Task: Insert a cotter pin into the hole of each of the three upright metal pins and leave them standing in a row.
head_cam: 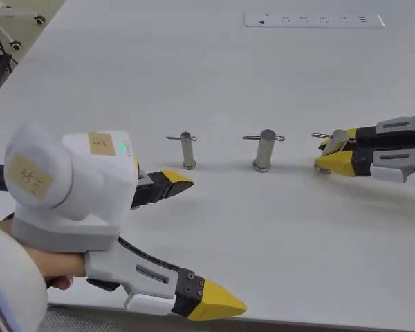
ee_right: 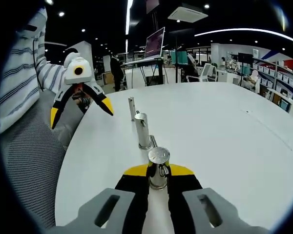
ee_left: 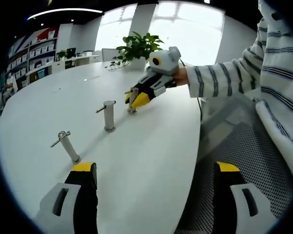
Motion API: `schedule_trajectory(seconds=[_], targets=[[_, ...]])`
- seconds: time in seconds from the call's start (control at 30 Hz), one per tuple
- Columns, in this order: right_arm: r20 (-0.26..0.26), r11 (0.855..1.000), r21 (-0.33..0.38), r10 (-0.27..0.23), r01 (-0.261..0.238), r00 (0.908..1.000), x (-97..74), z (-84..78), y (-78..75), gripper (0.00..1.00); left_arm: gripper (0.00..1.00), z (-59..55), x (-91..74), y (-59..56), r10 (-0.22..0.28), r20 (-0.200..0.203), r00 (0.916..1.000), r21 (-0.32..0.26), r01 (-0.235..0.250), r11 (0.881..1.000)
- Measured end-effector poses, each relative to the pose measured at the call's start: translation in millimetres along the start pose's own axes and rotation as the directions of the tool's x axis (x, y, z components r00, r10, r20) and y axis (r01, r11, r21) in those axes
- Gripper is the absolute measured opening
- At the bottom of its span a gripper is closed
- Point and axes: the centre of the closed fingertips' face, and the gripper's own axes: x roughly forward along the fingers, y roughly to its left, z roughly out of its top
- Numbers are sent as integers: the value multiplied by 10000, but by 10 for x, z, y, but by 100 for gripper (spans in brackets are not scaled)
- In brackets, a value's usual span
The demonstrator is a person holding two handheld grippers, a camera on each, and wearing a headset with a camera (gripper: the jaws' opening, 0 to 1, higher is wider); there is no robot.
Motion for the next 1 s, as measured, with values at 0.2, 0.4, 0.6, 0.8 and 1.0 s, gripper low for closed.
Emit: schedule_trajectory(seconds=[0.2, 0.4, 0.6, 0.8, 1.0], targets=[[-10, 10000, -19, 78, -78, 10000, 9, -41, -26, 8, 98, 20, -2, 4, -28, 5, 10000, 17, 28, 10000], [-84, 10000, -67, 72, -72, 9999, 16, -56, -17, 9, 98, 31, -8, 11, -15, -15, 10000, 48, 16, 10000], [-61, 10000, -79, 0, 0, 10000, 18, -53, -19, 9, 98, 28, -12, 15, -8, -55, 10000, 36, 8, 10000], [462, 9971, 736, -252, 217, 9986, 15, 60, -11, 13, 98, 17, -20, 16, 23, -106, 9999, 19, -23, 10000], [1158, 9956, 659, -738, 664, 9905, -101, 308, -82, 31, 98, 18, -47, 24, 108, -105, 9999, 25, -108, 9999]])
